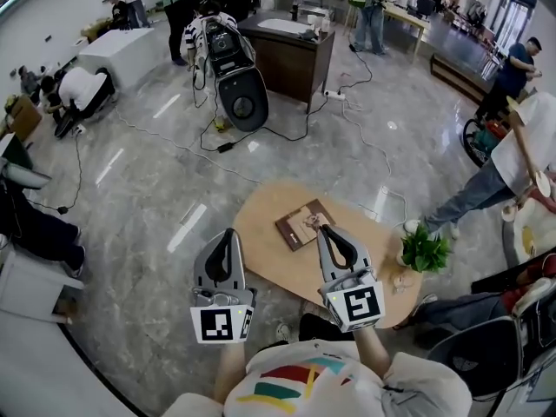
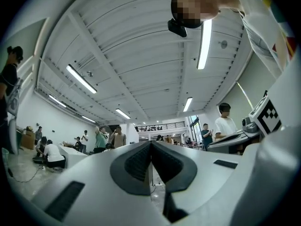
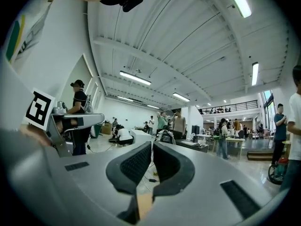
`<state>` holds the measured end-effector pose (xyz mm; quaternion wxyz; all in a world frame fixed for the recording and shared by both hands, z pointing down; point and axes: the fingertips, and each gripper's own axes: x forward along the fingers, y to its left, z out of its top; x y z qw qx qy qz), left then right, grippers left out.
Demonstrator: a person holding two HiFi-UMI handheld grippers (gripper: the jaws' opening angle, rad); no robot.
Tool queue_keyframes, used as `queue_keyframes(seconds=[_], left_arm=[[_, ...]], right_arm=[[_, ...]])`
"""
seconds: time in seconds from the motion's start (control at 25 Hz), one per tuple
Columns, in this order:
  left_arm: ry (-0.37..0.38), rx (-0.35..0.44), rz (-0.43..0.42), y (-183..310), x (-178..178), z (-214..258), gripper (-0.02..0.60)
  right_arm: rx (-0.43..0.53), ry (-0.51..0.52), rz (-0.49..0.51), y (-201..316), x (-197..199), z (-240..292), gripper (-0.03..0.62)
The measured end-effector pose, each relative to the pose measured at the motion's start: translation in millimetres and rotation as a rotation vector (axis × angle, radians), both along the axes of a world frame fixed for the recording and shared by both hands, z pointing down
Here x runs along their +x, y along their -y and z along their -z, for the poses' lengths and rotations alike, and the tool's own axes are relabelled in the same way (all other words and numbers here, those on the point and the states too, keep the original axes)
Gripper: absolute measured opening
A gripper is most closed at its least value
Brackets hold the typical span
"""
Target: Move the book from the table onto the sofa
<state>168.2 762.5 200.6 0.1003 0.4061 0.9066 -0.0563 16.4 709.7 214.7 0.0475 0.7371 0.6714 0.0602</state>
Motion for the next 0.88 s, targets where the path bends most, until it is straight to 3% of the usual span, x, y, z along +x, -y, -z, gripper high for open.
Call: queue_keyframes(seconds=[0.2,0.32,0.48,0.88], left_arm=[[-0.006,0.017,0.002,-20,-18,-8,0.008],[-0.016,0.024,-0.015,-39,-47,-11,0.008],[0.025,0.028,-0.073,-73,-95,-8,0.008],[-0.14,0.032,-0.162,-153,-224,-46,0.008]], right_arm=[[-0.021,-0.037,0.063,-36,-5,-8,0.015],[-0.025,-0.075,0.068,-59,-26,-14,0.015],[-0.054,-0.111,0.057,-89,-67,-17,0.015],[0.028,-0.133,-0.026,-148,-184,-71,0.015]])
